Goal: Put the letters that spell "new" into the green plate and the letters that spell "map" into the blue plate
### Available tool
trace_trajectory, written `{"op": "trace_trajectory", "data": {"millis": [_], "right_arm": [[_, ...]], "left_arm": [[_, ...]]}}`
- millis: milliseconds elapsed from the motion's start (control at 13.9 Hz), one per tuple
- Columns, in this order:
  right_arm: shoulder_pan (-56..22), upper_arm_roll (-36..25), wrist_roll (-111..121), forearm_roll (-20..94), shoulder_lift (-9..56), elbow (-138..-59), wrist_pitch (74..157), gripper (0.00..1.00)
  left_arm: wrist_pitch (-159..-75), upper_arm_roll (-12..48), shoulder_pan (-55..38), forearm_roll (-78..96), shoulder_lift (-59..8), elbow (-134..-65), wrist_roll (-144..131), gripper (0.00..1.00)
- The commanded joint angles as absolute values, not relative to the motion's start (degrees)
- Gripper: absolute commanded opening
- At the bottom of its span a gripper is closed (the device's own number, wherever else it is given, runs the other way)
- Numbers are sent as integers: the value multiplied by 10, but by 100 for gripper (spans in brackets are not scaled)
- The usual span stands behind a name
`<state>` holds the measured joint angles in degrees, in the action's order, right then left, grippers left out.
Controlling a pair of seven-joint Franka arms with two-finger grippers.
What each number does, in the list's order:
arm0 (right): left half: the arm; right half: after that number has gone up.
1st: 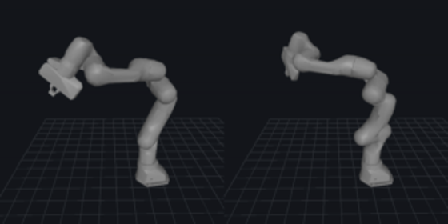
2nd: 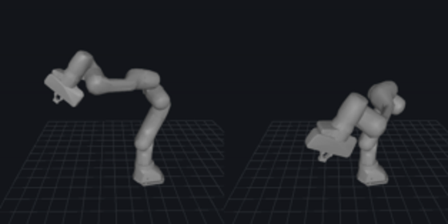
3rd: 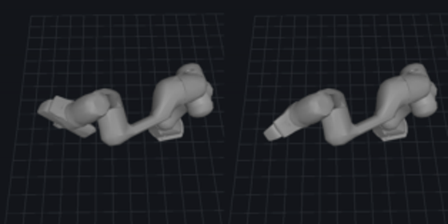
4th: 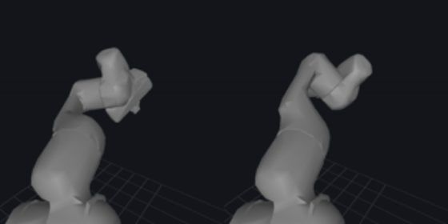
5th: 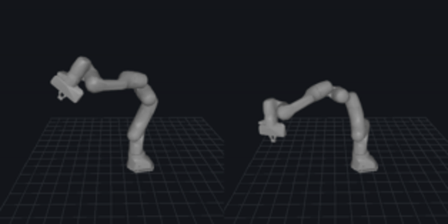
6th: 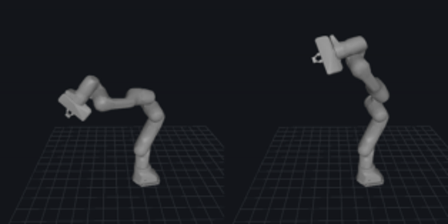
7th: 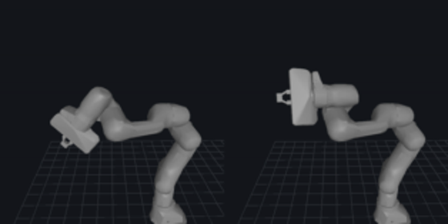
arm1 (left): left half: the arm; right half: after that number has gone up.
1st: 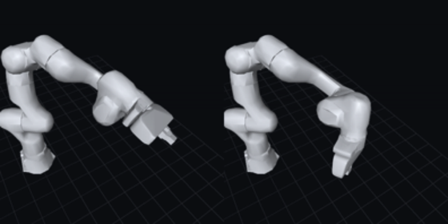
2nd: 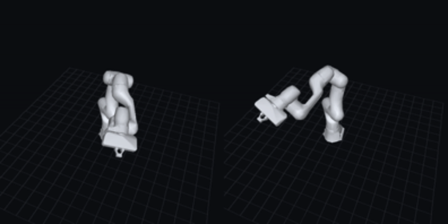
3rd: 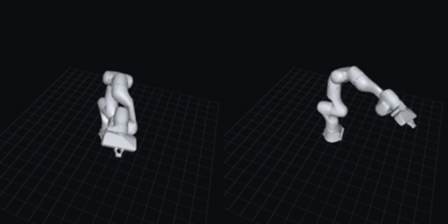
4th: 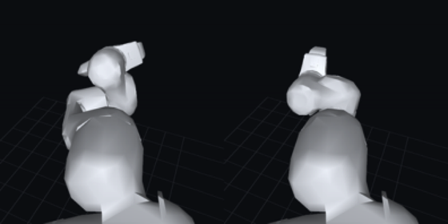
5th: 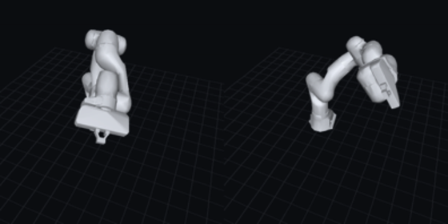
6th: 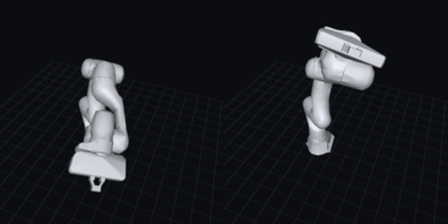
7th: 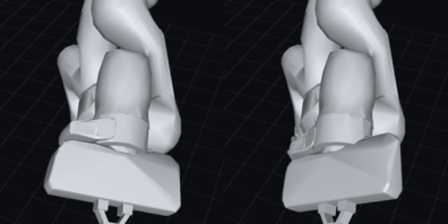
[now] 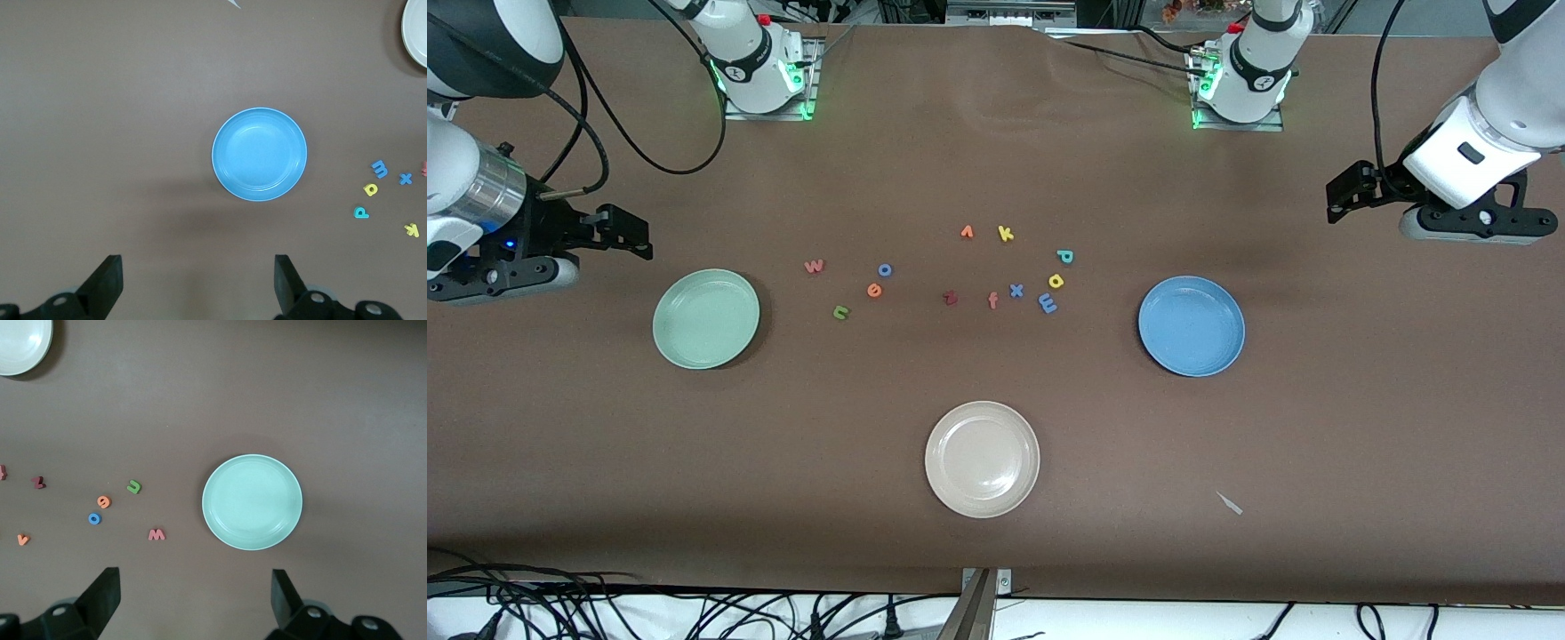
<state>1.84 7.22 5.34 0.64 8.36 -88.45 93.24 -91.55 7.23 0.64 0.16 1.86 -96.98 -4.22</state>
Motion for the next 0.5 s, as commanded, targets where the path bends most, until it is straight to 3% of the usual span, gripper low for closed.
{"op": "trace_trajectory", "data": {"millis": [0,432], "right_arm": [[20,71,59,18,90,-874,918,100],[20,71,62,14,91,-867,913,100]], "left_arm": [[-905,72,3,-11,11,-952,-36,100],[-906,71,4,-12,11,-952,-33,100]]}}
